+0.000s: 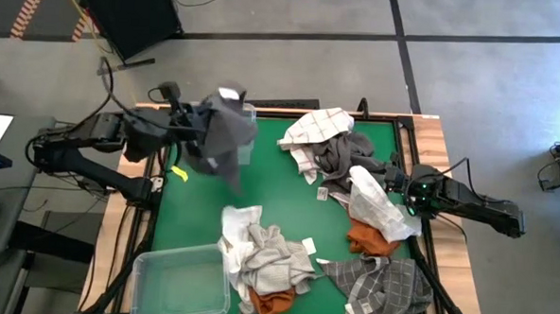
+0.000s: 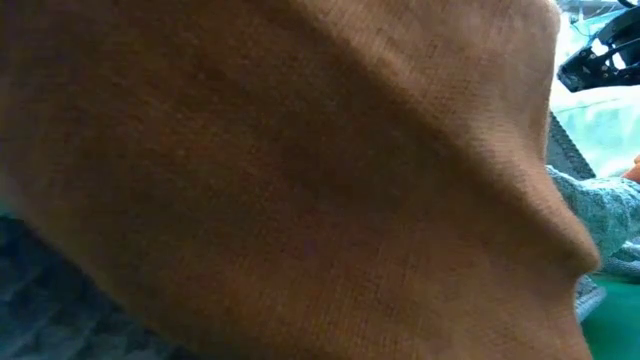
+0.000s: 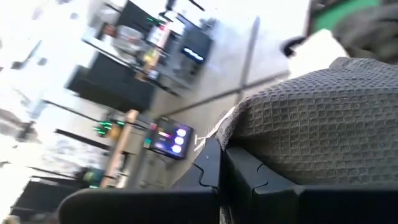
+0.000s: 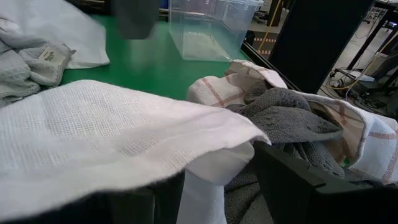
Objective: Sort towels by color in basket
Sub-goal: Put the black towel into the top transparent bin
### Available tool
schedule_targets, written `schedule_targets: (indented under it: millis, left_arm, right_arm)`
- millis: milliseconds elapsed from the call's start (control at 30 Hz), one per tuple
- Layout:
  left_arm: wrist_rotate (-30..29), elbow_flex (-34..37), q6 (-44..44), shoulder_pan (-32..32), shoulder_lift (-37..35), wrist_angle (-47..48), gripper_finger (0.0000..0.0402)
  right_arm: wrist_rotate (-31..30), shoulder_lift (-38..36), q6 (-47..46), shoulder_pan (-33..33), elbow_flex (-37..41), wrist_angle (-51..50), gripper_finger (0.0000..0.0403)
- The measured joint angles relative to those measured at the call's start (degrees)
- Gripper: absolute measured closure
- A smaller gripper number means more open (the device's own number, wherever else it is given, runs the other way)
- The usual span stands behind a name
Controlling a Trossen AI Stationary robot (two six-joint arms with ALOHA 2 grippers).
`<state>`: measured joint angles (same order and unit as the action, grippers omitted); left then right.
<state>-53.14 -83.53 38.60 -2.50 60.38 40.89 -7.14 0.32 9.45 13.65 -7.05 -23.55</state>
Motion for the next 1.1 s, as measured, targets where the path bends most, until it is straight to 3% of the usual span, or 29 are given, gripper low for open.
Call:
schedule_targets:
  millis: [233, 533, 1100]
  left_arm:
    - [-3.1, -0.1, 14.2, 2.8, 0.0, -15.0, 0.0401]
    - [-5.0, -0.1, 27.8, 9.3, 0.0, -25.0, 0.0401]
    - [-4.4, 0.1, 30.8, 23.4, 3.2, -25.9, 0.0401]
  right_arm:
    - [0.0, 0.0, 0.0, 0.0, 0.0, 0.0, 0.0186]
    - [0.0, 0.0, 0.0, 0.0, 0.0, 0.0, 0.0186]
    - [0.0, 0.0, 0.0, 0.0, 0.0, 0.0, 0.0186]
